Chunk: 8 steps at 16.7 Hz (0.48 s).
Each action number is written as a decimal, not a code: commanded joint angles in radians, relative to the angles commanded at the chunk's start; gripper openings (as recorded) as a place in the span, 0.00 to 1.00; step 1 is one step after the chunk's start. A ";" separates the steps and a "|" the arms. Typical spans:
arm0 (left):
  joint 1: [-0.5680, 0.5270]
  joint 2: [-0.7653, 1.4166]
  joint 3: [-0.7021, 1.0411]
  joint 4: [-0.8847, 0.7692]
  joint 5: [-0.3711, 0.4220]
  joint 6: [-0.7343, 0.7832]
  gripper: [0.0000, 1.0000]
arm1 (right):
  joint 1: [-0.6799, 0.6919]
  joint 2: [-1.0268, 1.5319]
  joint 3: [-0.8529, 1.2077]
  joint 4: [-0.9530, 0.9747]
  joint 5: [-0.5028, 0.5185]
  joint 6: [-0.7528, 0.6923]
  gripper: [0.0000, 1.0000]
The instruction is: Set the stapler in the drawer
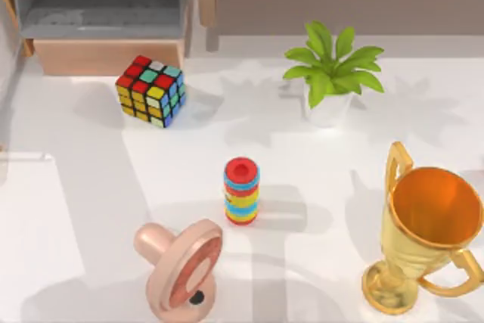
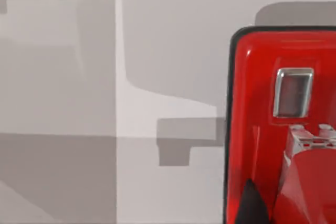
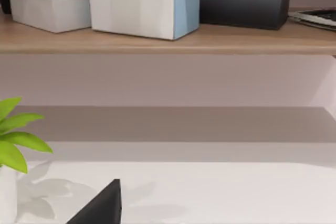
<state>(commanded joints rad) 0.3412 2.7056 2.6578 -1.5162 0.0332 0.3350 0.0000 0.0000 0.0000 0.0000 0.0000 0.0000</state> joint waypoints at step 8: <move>-0.013 -0.001 -0.010 -0.003 -0.030 0.031 0.15 | 0.000 0.000 0.000 0.000 0.000 0.000 1.00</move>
<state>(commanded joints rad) 0.3283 2.7045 2.6477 -1.5196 0.0031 0.3657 0.0000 0.0000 0.0000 0.0000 0.0000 0.0000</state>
